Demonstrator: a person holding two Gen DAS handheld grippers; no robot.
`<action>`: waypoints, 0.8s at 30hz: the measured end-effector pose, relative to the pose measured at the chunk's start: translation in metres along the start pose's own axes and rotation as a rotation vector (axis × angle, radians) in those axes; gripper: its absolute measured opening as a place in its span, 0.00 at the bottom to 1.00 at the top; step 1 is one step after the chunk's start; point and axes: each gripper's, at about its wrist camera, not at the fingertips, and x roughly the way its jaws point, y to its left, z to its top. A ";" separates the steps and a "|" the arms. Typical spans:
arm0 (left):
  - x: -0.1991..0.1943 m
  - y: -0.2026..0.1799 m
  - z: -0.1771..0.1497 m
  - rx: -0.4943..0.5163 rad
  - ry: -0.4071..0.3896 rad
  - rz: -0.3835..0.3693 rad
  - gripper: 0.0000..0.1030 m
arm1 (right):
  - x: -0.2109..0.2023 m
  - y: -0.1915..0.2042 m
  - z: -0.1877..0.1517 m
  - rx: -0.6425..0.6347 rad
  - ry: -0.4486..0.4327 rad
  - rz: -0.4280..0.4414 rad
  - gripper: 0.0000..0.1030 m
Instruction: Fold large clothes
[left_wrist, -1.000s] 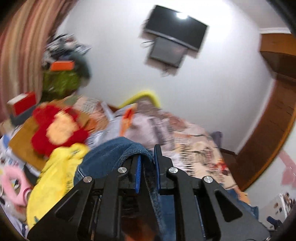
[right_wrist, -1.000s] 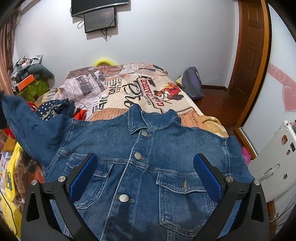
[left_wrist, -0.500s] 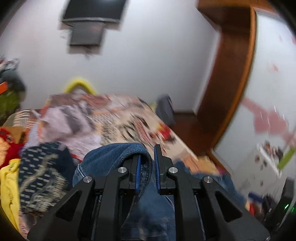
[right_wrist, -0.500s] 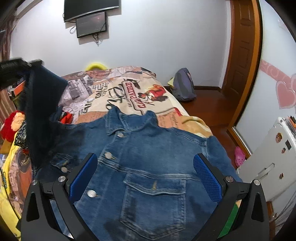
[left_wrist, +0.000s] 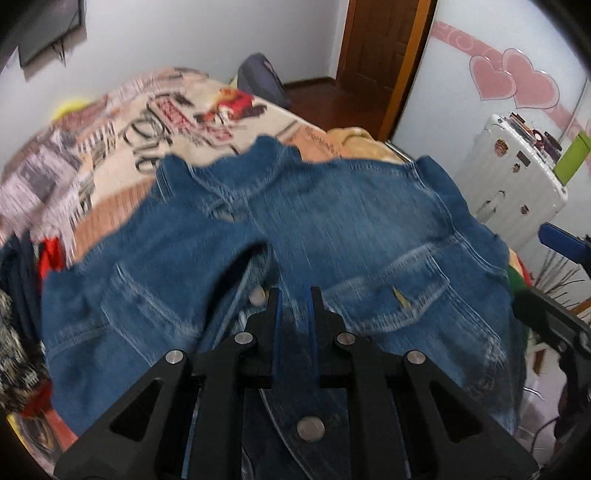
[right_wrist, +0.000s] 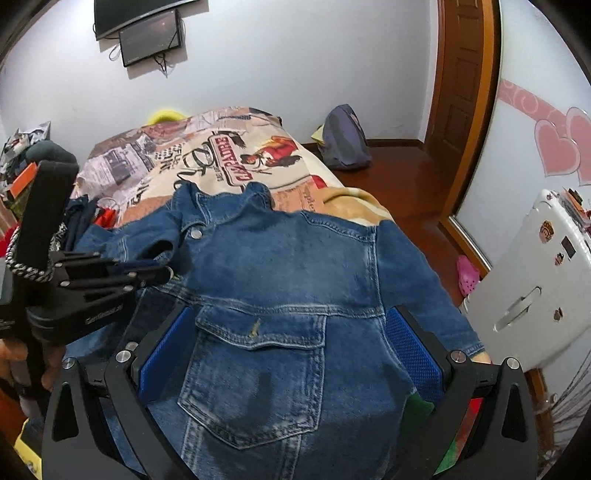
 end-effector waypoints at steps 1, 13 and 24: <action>-0.005 0.005 -0.003 -0.007 -0.001 -0.007 0.15 | 0.000 0.001 0.000 -0.006 0.002 -0.002 1.00; -0.098 0.117 -0.068 -0.192 -0.126 0.261 0.79 | 0.018 0.070 0.031 -0.251 -0.017 0.079 1.00; -0.077 0.193 -0.161 -0.421 0.026 0.300 0.79 | 0.081 0.182 0.028 -0.601 0.080 0.190 0.97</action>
